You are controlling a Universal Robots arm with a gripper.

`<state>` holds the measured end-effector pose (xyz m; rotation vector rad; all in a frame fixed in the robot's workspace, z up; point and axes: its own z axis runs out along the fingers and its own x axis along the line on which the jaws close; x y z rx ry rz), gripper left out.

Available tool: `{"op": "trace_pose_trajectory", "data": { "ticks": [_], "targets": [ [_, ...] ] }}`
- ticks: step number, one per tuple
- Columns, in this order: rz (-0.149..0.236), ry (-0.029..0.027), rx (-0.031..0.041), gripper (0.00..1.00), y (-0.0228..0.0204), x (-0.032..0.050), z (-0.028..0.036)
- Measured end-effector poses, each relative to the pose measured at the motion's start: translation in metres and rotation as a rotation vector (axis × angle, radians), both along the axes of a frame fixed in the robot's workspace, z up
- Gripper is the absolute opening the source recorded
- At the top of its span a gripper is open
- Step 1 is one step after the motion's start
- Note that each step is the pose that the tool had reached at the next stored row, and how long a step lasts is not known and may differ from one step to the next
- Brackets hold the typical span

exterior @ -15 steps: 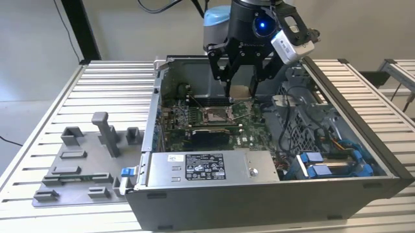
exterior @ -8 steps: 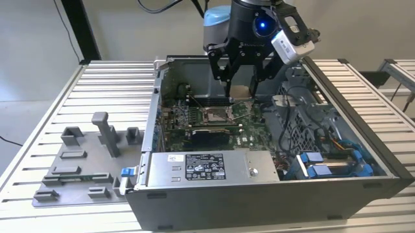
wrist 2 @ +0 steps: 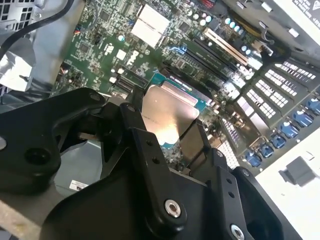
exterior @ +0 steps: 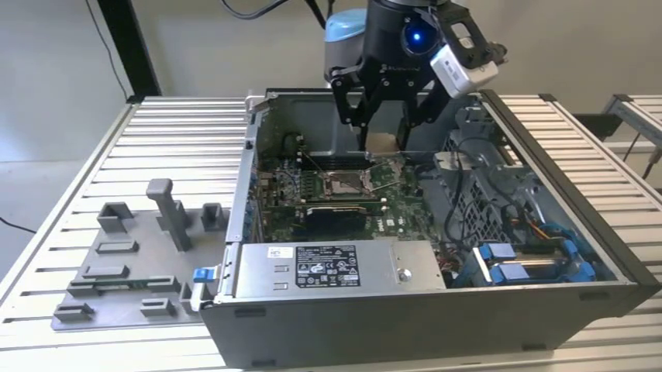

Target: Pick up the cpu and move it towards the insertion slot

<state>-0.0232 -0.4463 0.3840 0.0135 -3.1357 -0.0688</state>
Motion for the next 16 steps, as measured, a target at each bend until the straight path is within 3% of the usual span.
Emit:
{"op": "trace_pose_trajectory", "data": {
  "ticks": [6, 16],
  "targets": [
    [0.000, 0.0000, 0.0000, 0.00, 0.0188, 0.0000, 0.0000],
    [0.000, 0.0000, -0.0001, 0.00, 0.0605, -0.0001, 0.0000]
  ]
}}
